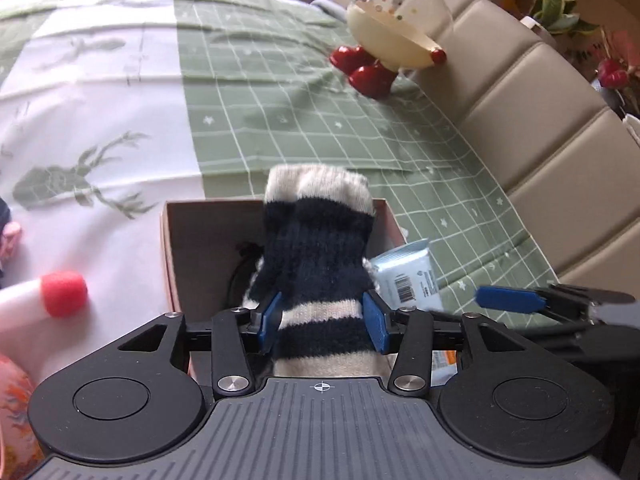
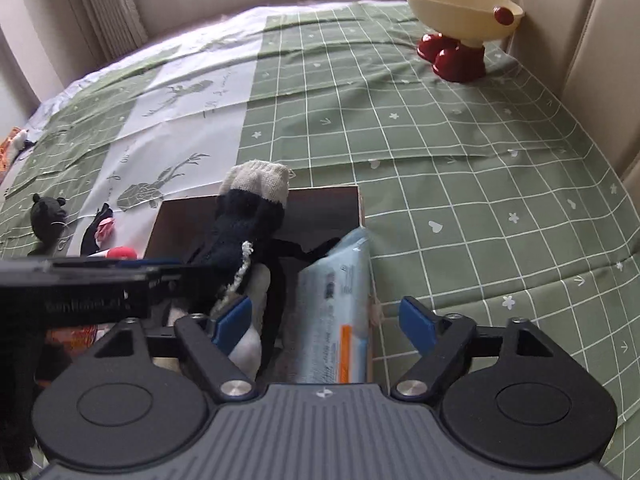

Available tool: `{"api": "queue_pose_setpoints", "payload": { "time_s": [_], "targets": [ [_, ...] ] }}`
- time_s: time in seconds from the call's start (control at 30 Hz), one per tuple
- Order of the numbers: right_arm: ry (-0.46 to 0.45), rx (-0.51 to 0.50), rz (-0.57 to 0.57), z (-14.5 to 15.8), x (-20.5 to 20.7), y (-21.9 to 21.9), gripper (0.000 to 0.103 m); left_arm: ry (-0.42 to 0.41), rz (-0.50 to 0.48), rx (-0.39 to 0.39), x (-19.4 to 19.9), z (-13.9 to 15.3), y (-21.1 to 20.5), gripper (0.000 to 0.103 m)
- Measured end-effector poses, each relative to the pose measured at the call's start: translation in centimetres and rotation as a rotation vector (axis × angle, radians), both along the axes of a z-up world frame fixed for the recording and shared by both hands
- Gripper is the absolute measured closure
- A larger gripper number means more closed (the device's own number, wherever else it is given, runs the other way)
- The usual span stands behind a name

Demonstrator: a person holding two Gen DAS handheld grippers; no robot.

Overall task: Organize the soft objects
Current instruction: 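Carry the striped plush and white packet to the pink box and release both, then grasp the black plush cat with the right gripper while the left moves to the yellow mesh pad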

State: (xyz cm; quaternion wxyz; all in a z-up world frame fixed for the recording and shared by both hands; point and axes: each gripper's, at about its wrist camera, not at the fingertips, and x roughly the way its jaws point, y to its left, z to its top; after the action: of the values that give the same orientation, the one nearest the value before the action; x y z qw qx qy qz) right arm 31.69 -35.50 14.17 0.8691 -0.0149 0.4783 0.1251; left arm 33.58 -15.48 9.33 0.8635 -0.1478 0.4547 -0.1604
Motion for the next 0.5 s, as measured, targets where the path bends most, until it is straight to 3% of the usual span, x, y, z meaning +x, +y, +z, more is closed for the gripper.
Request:
{"api": "queue_pose_setpoints", "payload": {
  "time_s": [0.1, 0.23, 0.37, 0.5],
  "targets": [
    [-0.017, -0.04, 0.02, -0.1, -1.1, 0.2, 0.018, -0.02, -0.019, 0.039, -1.4, 0.6, 0.1, 0.056],
    [-0.068, -0.099, 0.019, 0.4, -2.3, 2.1, 0.018, 0.015, -0.077, 0.091, -4.5, 0.2, 0.2, 0.057],
    [-0.146, -0.083, 0.013, 1.8, -4.3, 5.6, 0.018, -0.022, 0.01, 0.022, -9.4, 1.3, 4.9, 0.057],
    [-0.218, -0.08, 0.09, 2.5, -7.3, 11.8, 0.015, -0.009, 0.174, 0.068, -14.7, 1.7, 13.0, 0.057]
  ]
}}
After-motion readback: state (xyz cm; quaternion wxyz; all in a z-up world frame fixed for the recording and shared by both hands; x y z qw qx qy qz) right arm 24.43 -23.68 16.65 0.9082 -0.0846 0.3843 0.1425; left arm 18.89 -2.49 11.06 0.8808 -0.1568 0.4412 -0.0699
